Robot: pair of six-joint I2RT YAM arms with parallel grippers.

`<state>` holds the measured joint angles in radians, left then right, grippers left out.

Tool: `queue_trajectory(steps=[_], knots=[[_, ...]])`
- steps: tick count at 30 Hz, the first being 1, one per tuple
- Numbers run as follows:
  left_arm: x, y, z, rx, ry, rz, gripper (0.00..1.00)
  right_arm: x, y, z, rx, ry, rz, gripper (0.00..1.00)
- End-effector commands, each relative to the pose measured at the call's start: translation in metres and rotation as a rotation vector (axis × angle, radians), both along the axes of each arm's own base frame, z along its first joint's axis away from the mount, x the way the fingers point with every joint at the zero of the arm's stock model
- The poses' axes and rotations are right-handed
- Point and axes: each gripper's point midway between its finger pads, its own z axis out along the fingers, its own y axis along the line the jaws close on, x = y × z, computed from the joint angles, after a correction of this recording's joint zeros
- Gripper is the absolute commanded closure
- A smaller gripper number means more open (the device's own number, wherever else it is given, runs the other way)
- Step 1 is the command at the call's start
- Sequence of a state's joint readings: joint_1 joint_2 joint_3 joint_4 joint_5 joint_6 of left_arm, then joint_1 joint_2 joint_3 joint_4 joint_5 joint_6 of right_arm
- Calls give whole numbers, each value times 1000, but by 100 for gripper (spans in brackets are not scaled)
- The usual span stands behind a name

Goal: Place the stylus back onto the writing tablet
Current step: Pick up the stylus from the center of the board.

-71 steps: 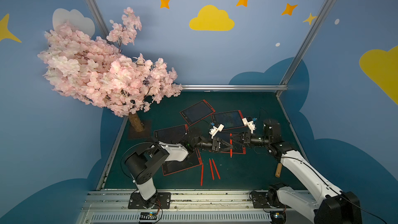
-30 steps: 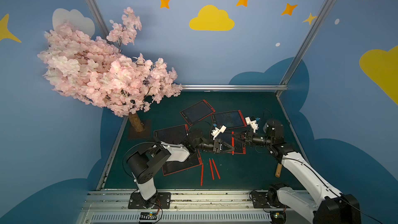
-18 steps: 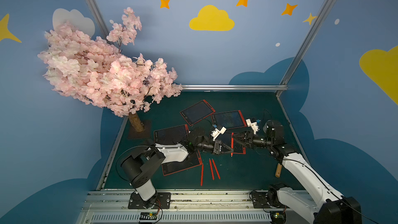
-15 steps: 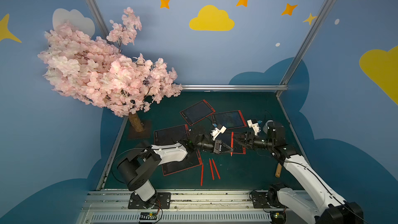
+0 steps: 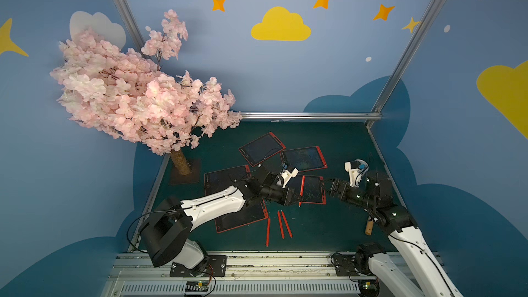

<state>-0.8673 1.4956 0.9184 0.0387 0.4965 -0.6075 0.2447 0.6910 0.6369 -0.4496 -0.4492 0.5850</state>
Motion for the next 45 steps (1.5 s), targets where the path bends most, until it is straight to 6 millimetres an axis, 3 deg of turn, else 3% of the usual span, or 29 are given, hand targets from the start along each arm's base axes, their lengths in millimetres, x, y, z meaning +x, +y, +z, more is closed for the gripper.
queue_trajectory(steps=[1, 9, 17, 25, 45], knots=[[-3, 2, -9, 111, -61, -7, 98, 1, -4, 7, -22, -17, -13, 6], [-2, -11, -8, 139, -80, -4, 98, -10, 7, -1, -9, -12, -1, 34], [-2, -13, -20, 204, -79, -17, 98, -18, 31, -11, -43, -11, 26, 47], [-8, -19, -21, 179, -72, -61, 98, -19, 54, -22, -29, 27, 82, 54], [-9, -23, -17, 158, -70, -62, 98, -13, 67, -28, 8, 43, 81, 68]])
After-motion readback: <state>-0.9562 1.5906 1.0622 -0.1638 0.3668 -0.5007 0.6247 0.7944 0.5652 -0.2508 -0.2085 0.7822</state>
